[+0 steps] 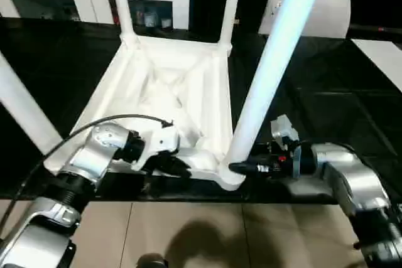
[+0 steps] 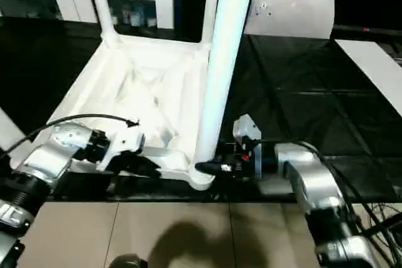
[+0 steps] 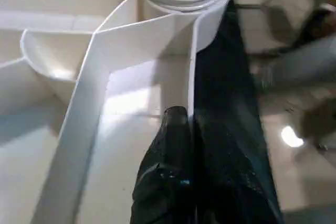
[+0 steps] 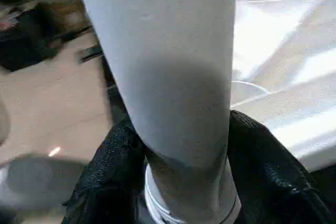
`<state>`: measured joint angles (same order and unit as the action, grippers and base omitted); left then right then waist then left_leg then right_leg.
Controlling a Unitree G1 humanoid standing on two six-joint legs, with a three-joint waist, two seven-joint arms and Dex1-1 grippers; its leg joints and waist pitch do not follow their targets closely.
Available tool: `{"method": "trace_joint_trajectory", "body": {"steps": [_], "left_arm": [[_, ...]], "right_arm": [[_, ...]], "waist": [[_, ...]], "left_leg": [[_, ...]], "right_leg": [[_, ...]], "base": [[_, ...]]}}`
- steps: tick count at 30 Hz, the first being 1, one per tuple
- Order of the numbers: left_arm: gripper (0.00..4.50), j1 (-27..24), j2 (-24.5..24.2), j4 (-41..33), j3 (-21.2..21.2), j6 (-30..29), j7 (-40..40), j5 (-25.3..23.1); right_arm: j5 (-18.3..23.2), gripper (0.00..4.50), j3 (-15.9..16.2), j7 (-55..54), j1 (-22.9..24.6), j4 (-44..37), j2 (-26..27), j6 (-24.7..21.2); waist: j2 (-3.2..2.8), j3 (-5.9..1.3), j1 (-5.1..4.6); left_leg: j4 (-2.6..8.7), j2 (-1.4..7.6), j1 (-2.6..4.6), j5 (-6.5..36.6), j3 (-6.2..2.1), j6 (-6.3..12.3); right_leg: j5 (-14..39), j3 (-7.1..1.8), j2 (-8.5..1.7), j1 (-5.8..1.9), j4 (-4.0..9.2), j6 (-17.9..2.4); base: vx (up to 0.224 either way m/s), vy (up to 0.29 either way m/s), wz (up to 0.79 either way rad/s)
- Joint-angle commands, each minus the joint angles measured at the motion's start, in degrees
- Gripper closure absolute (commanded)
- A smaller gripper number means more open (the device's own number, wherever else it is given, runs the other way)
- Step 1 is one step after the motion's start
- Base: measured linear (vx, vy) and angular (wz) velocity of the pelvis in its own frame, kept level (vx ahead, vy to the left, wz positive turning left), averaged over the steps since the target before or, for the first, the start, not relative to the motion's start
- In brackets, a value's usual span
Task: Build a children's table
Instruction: Rotate leg to tighten
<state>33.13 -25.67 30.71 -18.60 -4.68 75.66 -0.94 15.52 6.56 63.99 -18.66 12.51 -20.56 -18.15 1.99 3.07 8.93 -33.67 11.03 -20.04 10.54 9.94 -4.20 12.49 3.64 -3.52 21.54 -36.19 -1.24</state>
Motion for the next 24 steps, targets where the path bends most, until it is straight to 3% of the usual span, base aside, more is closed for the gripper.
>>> {"method": "trace_joint_trajectory", "body": {"steps": [1, 2, 4, 5, 6, 7, 8, 9, 11, 13, 14, 16, 17, 18, 24], "left_arm": [[4.5, 0.5, 5.4, -2.5, -0.7, -4.3, -6.8, 0.4], [4.5, 0.8, 7.5, -3.0, 0.2, -7.2, -9.8, 0.7], [4.5, 1.1, 8.9, -3.4, 0.8, -9.3, -11.9, 0.8], [4.5, 1.2, 9.7, -3.6, 1.1, -10.3, -13.0, 0.8], [4.5, 1.5, 11.4, -3.6, 1.6, -12.3, -16.7, -0.1], [4.5, 1.7, 12.3, -3.6, 1.9, -13.2, -18.4, -0.5], [4.5, 2.0, 14.6, -3.7, 3.0, -15.8, -23.3, -1.0], [4.5, 2.0, 14.9, -3.7, 3.2, -16.0, -23.9, -1.1], [4.5, 2.3, 16.8, -4.2, 4.2, -18.0, -27.6, -1.5], [4.5, 2.3, 17.4, -4.6, 4.5, -18.6, -28.8, -1.8], [4.5, 2.3, 17.8, -5.3, 4.6, -19.5, -29.7, -2.1], [4.5, 2.2, 17.6, -5.8, 4.3, -19.7, -30.1, -2.5], [4.5, 2.0, 17.0, -6.3, 4.0, -19.7, -29.8, -2.8], [4.5, 1.9, 16.9, -6.4, 3.9, -19.7, -29.7, -2.8], [4.5, 0.9, 12.9, -7.8, 3.2, -19.7, -26.1, -3.3]], "right_arm": [[-2.3, 2.53, 2.9, -9.1, -0.5, -1.0, 4.8, -4.2], [-3.8, 2.54, 2.5, -14.4, -0.9, -1.0, 7.6, -6.1], [-4.9, 2.55, 2.2, -18.3, -1.2, -0.9, 9.6, -7.2], [-5.5, 2.55, 2.0, -20.5, -1.3, -1.1, 10.6, -7.9], [-6.5, 2.55, 1.1, -26.5, -2.3, 0.0, 13.7, -9.0], [-7.0, 2.56, 0.6, -29.5, -2.9, 0.7, 15.3, -9.5], [-8.8, 2.56, -0.6, -37.5, -4.3, 2.6, 19.2, -10.2], [-9.0, 2.56, -0.7, -38.2, -4.5, 2.7, 19.6, -10.3], [-10.0, 2.56, -1.7, -43.8, -5.8, 4.3, 22.8, -10.9], [-10.5, 2.56, -2.1, -46.1, -6.5, 5.1, 24.1, -11.2], [-11.2, 2.56, -2.7, -48.8, -7.2, 5.7, 25.5, -11.5], [-11.1, 2.56, -3.1, -49.4, -7.5, 5.8, 26.3, -11.3], [-11.0, 2.01, -3.1, -49.0, -7.5, 5.4, 26.5, -10.4], [-11.0, 1.87, -3.1, -48.9, -7.4, 5.3, 26.6, -10.3], [-9.4, 1.35, -3.0, -43.7, -5.4, 2.2, 23.7, -6.9]], "waist": [[-0.53, -2.66, -0.9], [-0.79, -2.6, -1.48], [-0.63, -2.59, -2.28], [-0.98, -2.56, -2.77], [-0.79, -2.58, -3.09], [-0.91, -2.67, -3.49], [-1.02, -2.73, -4.02], [-0.92, -2.69, -4.41], [-0.93, -2.86, -4.6], [-1.12, -2.92, -4.73], [-1.34, -3.23, -4.79], [-1.34, -3.62, -4.97], [-1.44, -3.72, -4.93], [-1.47, -3.71, -4.94], [-1.67, -3.54, -4.95]], "left_leg": [[4.87, 2.65, 0.77, 16.3, -1.09, -1.96], [4.97, 2.58, 1.08, 18.5, -1.3, -2.86], [5.09, 2.47, 0.84, 19.0, -1.6, -3.2], [5.14, 2.35, 0.71, 19.3, -1.76, -3.2], [5.14, 2.35, 0.7, 19.6, -1.73, -3.09], [5.1, 2.37, 0.93, 19.4, -1.68, -3.22], [5.06, 2.22, 0.81, 19.3, -1.79, -3.48], [5.15, 2.23, 0.66, 19.0, -1.77, -3.55], [4.85, 2.01, 0.88, 18.1, -1.54, -2.83], [4.89, 2.11, 0.66, 16.8, -1.46, -2.49], [4.85, 2.16, 0.35, 14.4, -1.41, -2.36], [4.59, 1.98, 0.09, 11.6, -1.19, -1.83], [4.33, 1.9, -0.02, 9.4, -1.04, -1.17], [4.31, 1.88, -0.05, 8.7, -0.97, -0.86], [4.56, 2.03, 0.03, 9.4, -0.89, -0.19]], "right_leg": [[20.0, -3.06, -5.59, -1.69, 5.7, -9.2], [24.8, -3.04, -5.64, -1.51, 6.26, -7.8], [27.2, -2.98, -5.67, -1.62, 6.45, -6.7], [28.0, -2.9, -5.67, -1.59, 6.65, -6.1], [28.3, -2.9, -5.63, -1.58, 6.81, -5.8], [27.0, -3.05, -5.49, -1.19, 6.71, -6.2], [26.4, -2.94, -5.45, -1.29, 6.58, -6.5], [25.8, -2.98, -5.34, -1.31, 6.5, -6.6], [24.5, -3.14, -5.2, -1.12, 6.7, -6.6], [21.5, -3.35, -5.12, -1.19, 6.41, -7.2], [15.5, -3.33, -4.84, -1.53, 5.82, -8.1], [9.5, -3.3, -4.66, -1.86, 5.16, -9.2], [5.6, -3.33, -4.6, -2.03, 4.94, -9.7], [4.1, -3.32, -4.57, -2.08, 4.88, -9.9], [4.4, -3.25, -4.64, -2.35, 5.14, -10.3]], "base": [[-0.066, -0.005, -0.07], [-0.051, -0.005, -0.05], [0.0, 0.0, 0.0], [0.0, 0.0, 0.0], [0.0, 0.0, 0.0], [0.0, 0.0, 0.0], [0.0, 0.0, 0.0], [0.0, 0.0, 0.0], [0.0, 0.0, 0.0], [0.0, 0.0, 0.0], [0.0, 0.0, 0.0], [0.0, 0.0, 0.0], [0.0, 0.0, 0.0], [0.0, 0.0, 0.0], [0.0, 0.0, 0.0]]}}
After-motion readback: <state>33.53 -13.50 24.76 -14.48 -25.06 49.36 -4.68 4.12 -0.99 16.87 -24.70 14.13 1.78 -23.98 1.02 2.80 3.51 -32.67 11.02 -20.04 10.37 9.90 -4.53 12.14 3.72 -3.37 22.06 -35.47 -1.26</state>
